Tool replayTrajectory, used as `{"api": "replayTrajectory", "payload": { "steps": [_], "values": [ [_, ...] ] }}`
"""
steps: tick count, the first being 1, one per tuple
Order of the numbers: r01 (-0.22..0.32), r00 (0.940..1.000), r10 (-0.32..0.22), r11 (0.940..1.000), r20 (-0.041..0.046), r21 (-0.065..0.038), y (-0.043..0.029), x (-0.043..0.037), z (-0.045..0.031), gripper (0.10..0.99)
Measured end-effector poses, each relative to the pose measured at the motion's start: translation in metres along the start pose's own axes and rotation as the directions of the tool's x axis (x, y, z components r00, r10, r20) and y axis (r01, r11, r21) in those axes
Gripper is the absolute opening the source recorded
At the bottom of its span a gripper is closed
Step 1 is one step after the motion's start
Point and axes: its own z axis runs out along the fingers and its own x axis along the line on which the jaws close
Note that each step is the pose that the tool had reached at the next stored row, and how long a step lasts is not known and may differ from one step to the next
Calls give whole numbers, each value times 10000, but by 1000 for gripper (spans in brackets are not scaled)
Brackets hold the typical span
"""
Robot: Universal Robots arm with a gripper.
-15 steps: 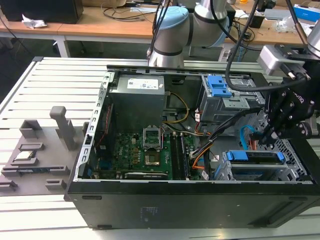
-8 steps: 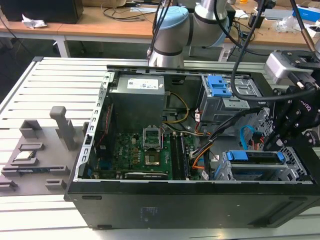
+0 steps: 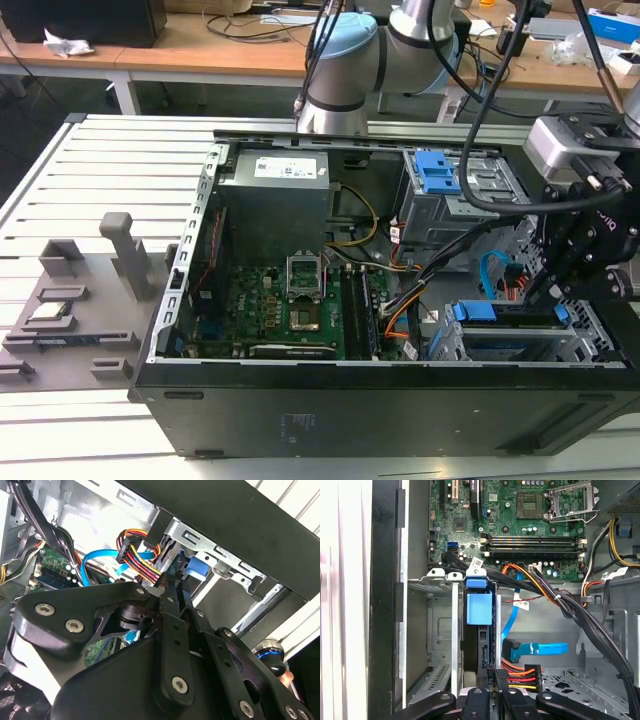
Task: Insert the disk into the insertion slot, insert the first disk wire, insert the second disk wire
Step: 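Insert the first disk wire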
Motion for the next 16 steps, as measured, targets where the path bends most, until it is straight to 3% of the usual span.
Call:
{"api": "replayTrajectory", "payload": {
  "steps": [10, 16],
  "values": [
    [0, 10000, 0, 10000, 1, 0, -1, 1, 16, 169],
    [-14, 10000, 14, 10000, 2, 0, 1, 3, -19, 169]
  ]
}}
